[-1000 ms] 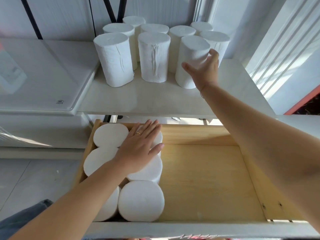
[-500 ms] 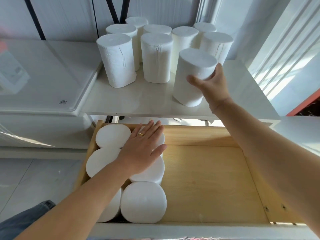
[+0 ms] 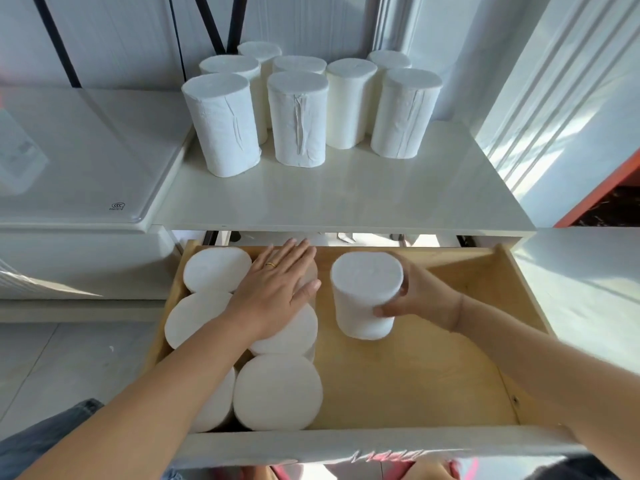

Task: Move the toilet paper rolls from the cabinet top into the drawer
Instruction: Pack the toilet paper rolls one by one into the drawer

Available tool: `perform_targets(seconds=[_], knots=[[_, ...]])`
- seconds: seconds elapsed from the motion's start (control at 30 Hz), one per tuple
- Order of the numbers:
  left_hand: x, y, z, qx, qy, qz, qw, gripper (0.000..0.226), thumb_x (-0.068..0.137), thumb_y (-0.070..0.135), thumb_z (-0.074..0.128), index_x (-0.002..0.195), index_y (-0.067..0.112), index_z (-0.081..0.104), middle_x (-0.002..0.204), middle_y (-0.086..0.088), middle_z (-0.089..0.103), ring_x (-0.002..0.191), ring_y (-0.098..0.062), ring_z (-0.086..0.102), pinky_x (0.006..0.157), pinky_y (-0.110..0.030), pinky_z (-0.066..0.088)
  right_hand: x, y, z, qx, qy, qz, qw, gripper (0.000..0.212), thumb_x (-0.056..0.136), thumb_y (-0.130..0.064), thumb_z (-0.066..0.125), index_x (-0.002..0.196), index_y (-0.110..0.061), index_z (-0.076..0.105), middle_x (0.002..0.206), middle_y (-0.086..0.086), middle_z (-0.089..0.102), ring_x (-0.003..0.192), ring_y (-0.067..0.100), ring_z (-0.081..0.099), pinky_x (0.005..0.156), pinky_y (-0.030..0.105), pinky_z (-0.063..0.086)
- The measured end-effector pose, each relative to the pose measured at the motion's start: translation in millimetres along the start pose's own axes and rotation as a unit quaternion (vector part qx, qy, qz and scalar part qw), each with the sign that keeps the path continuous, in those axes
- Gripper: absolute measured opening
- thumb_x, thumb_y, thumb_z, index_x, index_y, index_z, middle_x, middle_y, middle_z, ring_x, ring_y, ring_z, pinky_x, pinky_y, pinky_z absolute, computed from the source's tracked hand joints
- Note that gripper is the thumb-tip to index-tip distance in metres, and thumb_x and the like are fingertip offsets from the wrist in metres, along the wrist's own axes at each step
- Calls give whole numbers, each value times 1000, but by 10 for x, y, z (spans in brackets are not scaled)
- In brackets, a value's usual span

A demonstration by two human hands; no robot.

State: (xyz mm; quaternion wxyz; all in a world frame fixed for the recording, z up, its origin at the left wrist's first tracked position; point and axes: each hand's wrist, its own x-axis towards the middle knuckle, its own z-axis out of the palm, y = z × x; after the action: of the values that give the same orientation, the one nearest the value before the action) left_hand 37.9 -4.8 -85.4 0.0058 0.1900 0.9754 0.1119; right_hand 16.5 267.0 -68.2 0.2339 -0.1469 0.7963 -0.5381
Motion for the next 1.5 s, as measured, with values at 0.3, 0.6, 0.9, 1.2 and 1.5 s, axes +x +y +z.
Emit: perform_targets(seconds=[0.3,0.6,0.9,1.2,1.5], knots=[[-15,25,-25,5,4,3,1000,72,86,62,-6,149,26,-4,157,12,-9,140,-1,-19,115,-29,-14,-60,116,17,-1,-61,93,994,95,65,-7,83,141,-34,32,130,-6,54,125,14,50,97,34,52],[42,178,-25,22,-10,-28,999,67,94,57,11,148,23,-8,156,9,-15,140,-5,-21,113,-31,-17,6,-77,264,326,16,313,892,60,89,-34,65,138,-9,41,139,21,44,115,43,56,83,42,59],[50,188,6,30,0,-19,999,69,91,61,9,148,25,-7,157,8,-12,141,-6,-19,113,-31,-18,293,-285,467,357,101,300,879,48,87,-27,69,126,-7,47,133,13,40,100,35,54,88,51,56],[-21,156,-42,-47,70,9,996,65,96,52,25,149,22,3,157,8,-1,142,-3,-13,116,-28,-8,211,-311,351,-81,227,204,949,73,86,-59,55,134,-6,41,137,11,43,122,27,49,100,37,41],[259,-120,-200,37,115,-88,989,68,93,57,7,149,20,0,159,1,-1,143,-12,-14,115,-36,-14,1193,-1037,-70,-75,310,-98,943,67,80,-39,74,132,-12,42,128,6,50,113,15,52,97,25,42]])
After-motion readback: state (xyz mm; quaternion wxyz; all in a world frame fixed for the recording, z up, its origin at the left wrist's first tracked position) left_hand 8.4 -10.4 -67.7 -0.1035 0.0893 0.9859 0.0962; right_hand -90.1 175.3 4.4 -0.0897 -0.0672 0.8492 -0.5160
